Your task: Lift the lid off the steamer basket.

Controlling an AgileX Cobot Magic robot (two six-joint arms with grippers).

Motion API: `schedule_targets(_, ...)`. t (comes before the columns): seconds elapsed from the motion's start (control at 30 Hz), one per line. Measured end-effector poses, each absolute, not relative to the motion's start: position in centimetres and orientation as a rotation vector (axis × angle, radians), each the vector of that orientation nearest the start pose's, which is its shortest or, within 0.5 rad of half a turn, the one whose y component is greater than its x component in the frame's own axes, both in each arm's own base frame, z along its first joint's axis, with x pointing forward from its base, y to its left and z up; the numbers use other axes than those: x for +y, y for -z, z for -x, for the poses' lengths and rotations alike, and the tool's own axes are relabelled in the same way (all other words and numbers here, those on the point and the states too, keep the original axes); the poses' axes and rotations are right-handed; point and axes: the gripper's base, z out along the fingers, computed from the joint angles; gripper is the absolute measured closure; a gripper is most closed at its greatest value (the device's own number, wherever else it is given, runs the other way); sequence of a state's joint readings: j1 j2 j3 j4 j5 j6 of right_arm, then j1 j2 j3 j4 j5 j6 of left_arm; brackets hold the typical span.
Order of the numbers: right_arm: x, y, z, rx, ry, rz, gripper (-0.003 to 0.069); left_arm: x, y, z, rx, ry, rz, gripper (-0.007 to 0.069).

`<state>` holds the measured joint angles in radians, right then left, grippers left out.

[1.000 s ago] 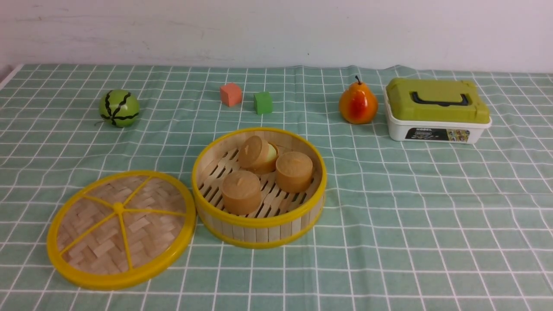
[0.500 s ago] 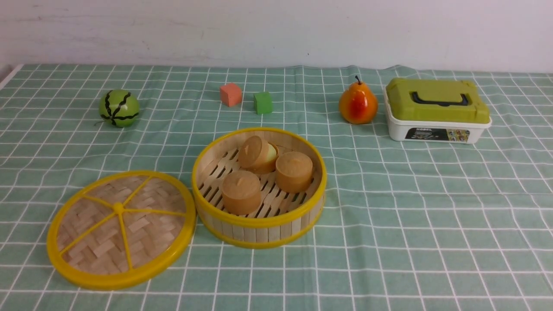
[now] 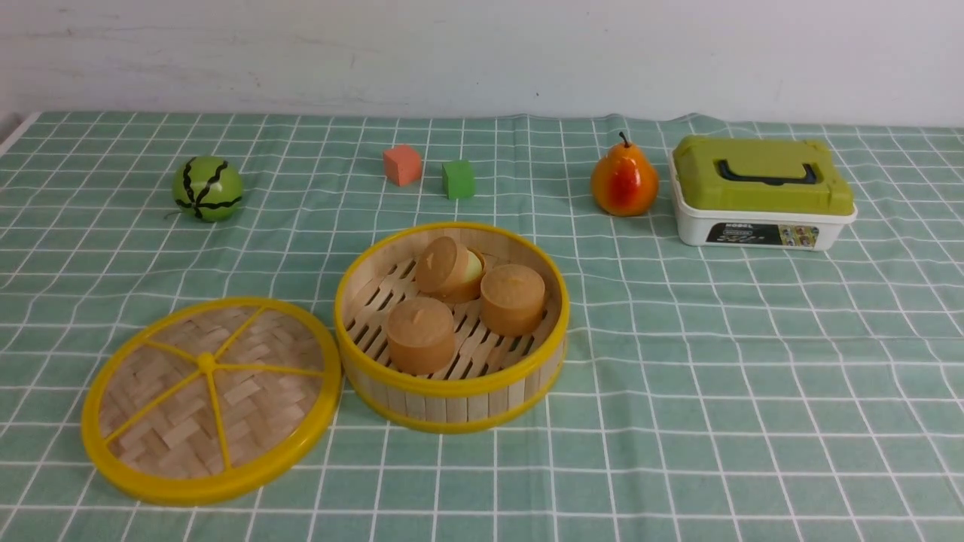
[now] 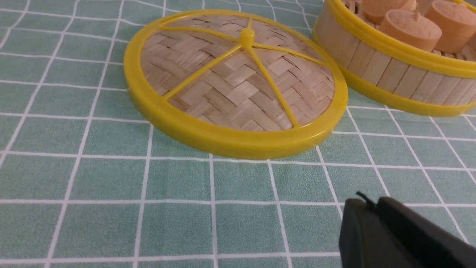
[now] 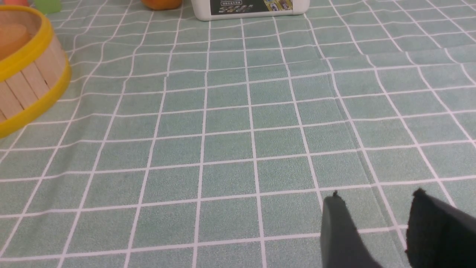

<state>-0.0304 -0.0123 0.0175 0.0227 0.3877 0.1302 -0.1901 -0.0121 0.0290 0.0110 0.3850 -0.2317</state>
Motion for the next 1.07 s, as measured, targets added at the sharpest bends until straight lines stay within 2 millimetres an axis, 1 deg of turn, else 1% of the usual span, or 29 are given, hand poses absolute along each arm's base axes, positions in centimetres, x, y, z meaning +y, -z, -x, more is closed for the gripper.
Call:
schedule_targets(0.17, -0.08, -17.31, -5.2, 1.87, -0.091, -0.164, 0.0418, -1.03, -16.93, -5.11, 1.899, 0.304, 0.052, 0.0585)
schedule_targets(0.27, -0.08, -17.31, -5.2, 1.87, -0.091, -0.164, 0.0418, -1.17, -16.92, -5.08, 1.903, 0.376, 0.123, 0.0585)
schedule_targets(0.4, -0.08, -17.31, -5.2, 1.87, -0.091, -0.164, 0.0418, -1.2, -16.9, -5.07, 1.905, 0.429, 0.191, 0.0581)
schedule_targets(1.07, -0.08, -17.31, -5.2, 1.87, -0.091, -0.164, 0.0418, -1.22, -16.89, -5.06, 1.906, 0.442, 0.207, 0.0558)
